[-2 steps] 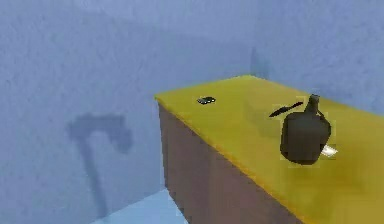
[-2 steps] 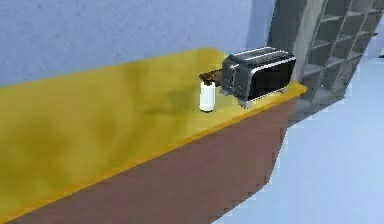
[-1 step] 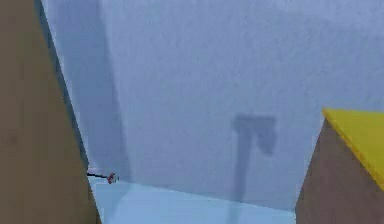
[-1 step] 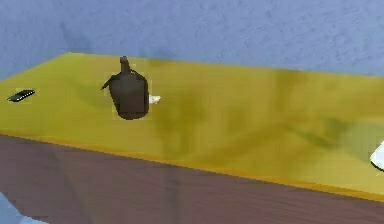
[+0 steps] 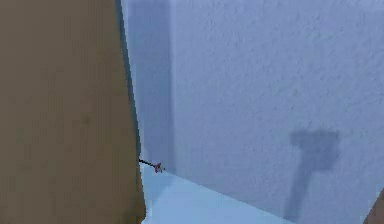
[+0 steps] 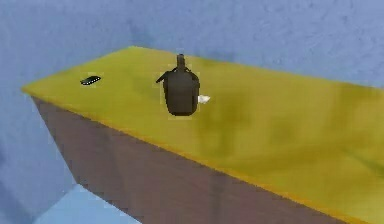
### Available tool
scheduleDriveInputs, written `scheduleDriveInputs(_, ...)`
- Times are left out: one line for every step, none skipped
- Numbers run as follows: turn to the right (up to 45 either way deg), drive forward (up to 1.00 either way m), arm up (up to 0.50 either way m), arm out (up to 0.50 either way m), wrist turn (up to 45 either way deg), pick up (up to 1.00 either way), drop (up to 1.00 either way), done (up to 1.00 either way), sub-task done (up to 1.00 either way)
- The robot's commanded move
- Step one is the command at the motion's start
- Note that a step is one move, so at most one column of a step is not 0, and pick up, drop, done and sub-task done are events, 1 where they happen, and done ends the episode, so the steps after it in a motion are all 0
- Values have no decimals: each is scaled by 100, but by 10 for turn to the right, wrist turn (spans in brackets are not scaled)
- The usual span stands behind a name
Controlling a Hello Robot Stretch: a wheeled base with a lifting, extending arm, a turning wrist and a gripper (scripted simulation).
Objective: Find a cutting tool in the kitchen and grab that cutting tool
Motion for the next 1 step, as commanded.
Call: scheduleDriveInputs(-30, 0, 0, 0, 0, 0, 0, 0, 0)
